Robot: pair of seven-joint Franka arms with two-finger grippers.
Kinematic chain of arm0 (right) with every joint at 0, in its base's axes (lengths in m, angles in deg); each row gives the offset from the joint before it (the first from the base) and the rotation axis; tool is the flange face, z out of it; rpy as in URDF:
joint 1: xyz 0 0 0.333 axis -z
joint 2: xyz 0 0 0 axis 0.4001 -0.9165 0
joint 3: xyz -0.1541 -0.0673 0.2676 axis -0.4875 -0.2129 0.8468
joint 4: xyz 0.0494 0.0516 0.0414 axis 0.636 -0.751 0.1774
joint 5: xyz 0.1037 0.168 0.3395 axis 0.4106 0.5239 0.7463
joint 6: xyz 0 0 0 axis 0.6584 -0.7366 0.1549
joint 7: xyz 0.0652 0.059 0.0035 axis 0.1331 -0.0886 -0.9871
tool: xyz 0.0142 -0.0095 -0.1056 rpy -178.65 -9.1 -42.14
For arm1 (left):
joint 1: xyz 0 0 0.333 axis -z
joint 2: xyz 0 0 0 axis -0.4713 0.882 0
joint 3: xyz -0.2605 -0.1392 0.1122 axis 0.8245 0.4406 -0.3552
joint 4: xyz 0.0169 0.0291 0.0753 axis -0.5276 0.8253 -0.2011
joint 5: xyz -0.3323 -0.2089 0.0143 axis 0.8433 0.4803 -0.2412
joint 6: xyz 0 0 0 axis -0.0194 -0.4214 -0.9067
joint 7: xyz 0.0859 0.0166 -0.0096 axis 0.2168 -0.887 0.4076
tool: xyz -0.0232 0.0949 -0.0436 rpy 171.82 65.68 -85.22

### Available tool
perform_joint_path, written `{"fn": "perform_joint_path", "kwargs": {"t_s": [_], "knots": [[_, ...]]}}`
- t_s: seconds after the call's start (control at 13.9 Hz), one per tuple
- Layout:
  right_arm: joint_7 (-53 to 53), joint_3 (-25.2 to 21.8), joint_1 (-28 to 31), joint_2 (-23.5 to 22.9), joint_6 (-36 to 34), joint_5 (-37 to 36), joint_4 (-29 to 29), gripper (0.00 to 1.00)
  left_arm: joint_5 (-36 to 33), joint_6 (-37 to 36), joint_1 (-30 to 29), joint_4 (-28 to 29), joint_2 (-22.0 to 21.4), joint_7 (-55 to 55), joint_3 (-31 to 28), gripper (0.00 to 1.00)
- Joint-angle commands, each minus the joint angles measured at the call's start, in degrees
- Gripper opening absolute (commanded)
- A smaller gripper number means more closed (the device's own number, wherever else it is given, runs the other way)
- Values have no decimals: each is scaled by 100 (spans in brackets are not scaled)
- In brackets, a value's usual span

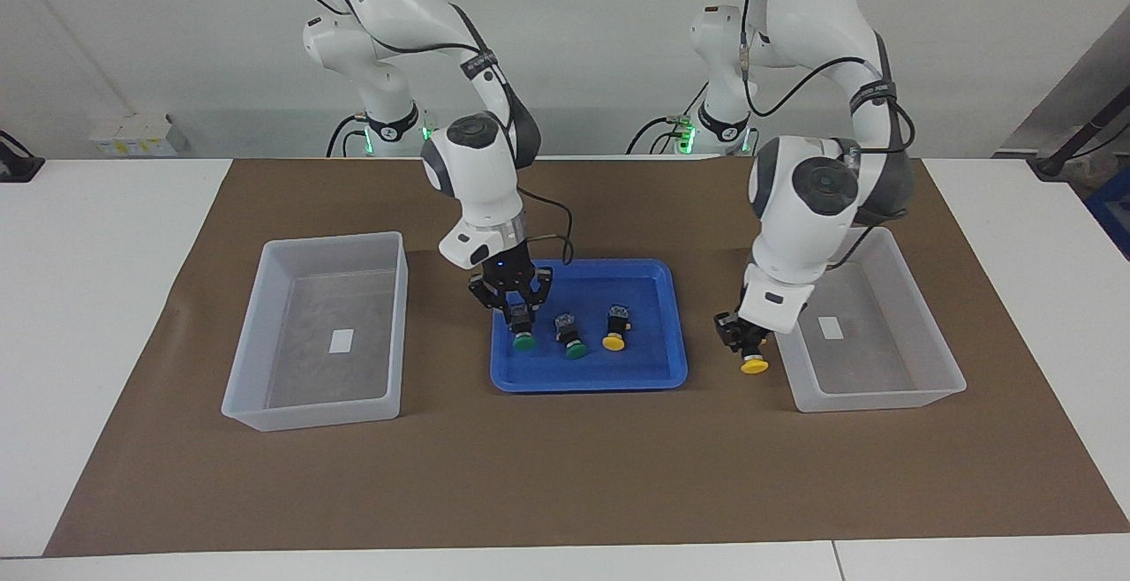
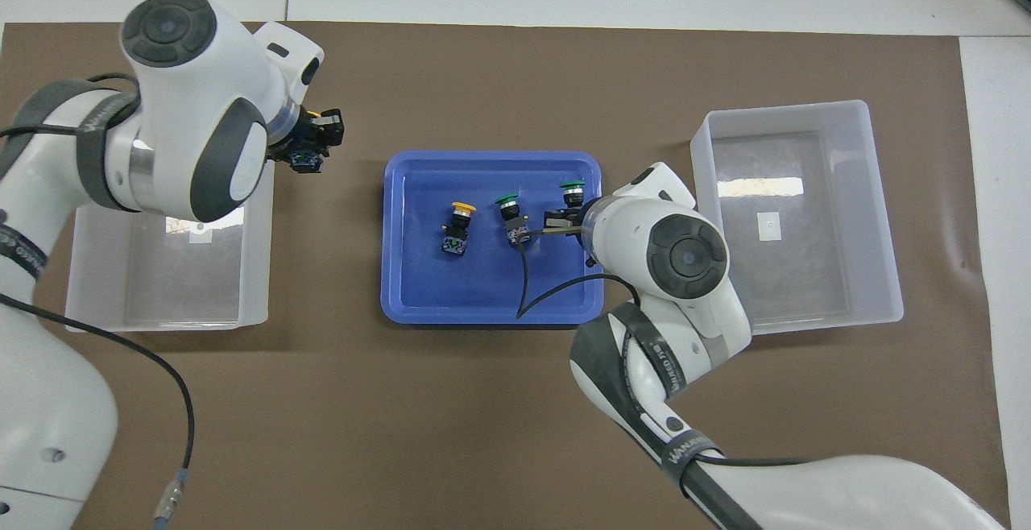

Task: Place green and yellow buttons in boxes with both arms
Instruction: 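Carry the yellow button to its box with the left gripper while the right carries green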

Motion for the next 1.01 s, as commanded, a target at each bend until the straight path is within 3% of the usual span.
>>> {"fn": "perform_joint_path", "kwargs": {"t_s": [0.0,0.22,0.43,0.65,0.94], "knots": [[-3,58,538,770,-698,-128,-134,0,111,-215,-427,-141,-39,-876,21,0],[-687,58,1152,1167,-1244,-101,-134,0,146,-180,-822,-115,-48,-1518,-5,0],[-1768,58,1689,1247,-1456,-13,-152,0,164,-49,-1034,148,-162,-1959,-23,0],[-1911,49,2032,1124,-1456,-5,-169,0,164,608,-1061,1121,-513,-2021,-32,0],[-2419,49,2489,492,-1072,-13,-20,0,164,1304,-1140,2125,-848,-2030,-32,0]]}}
